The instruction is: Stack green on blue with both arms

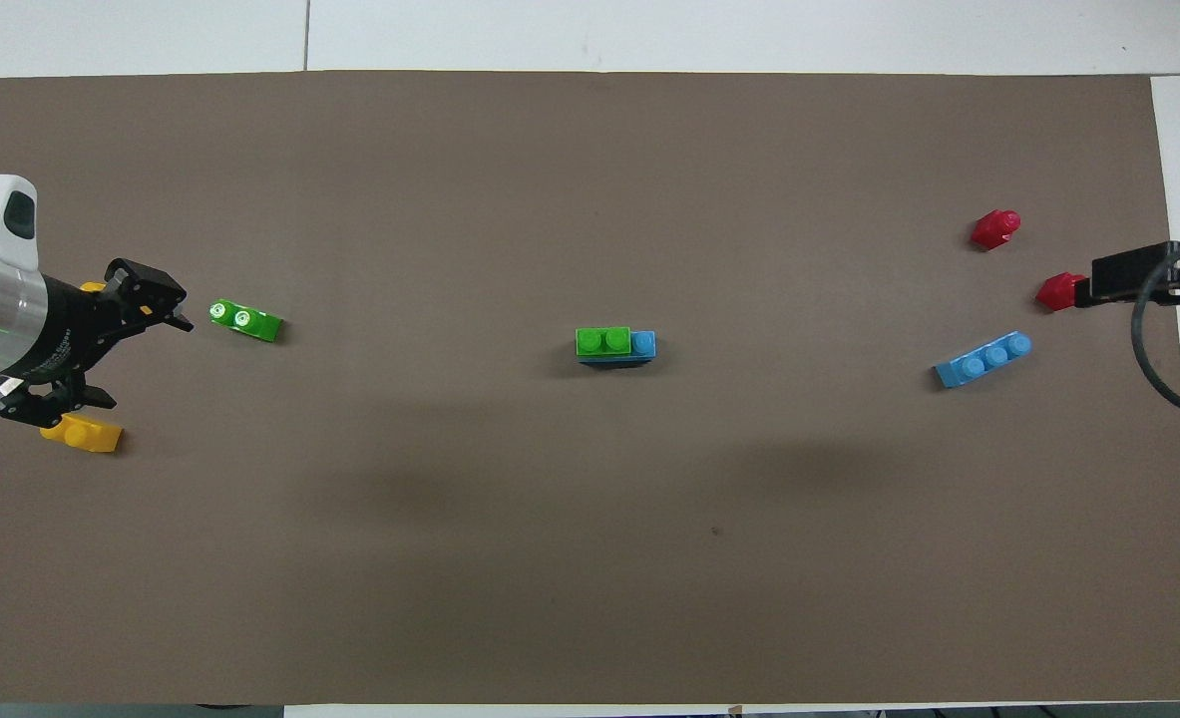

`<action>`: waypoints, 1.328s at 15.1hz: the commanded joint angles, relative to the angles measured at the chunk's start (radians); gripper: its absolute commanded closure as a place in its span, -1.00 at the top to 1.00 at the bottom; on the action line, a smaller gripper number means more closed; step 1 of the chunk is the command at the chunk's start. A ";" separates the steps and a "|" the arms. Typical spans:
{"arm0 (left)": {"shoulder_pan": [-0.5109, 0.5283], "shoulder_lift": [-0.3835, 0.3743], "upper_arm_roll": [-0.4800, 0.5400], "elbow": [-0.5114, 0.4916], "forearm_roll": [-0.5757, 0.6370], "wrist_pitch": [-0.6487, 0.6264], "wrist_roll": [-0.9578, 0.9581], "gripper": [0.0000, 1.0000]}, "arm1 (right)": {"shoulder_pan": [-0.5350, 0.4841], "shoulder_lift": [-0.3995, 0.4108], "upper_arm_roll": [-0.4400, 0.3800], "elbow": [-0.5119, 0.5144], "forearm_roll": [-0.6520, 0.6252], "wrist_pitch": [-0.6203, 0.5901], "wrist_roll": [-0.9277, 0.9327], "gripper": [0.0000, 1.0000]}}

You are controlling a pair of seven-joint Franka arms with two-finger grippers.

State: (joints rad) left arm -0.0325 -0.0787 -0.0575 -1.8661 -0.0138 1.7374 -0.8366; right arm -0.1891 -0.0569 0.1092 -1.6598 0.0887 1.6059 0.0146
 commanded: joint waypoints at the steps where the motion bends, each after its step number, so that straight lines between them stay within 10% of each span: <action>1: 0.010 -0.021 -0.012 -0.016 -0.008 0.024 0.095 1.00 | 0.013 -0.009 0.004 -0.006 -0.026 -0.056 -0.024 1.00; 7: 0.016 0.028 -0.013 0.070 0.004 -0.038 0.534 1.00 | 0.014 -0.017 0.004 -0.026 -0.081 -0.046 -0.024 1.00; 10: 0.010 0.135 -0.013 0.200 0.008 -0.116 0.556 1.00 | 0.016 -0.018 0.004 -0.028 -0.083 -0.046 -0.021 1.00; 20: -0.018 0.108 0.011 0.171 0.001 -0.137 0.639 1.00 | 0.014 -0.014 0.004 -0.023 -0.115 0.025 -0.018 1.00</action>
State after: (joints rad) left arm -0.0382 0.0373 -0.0583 -1.7006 -0.0131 1.6262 -0.2157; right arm -0.1725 -0.0666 0.1105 -1.6749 0.0033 1.6145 0.0128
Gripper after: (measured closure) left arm 0.000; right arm 0.000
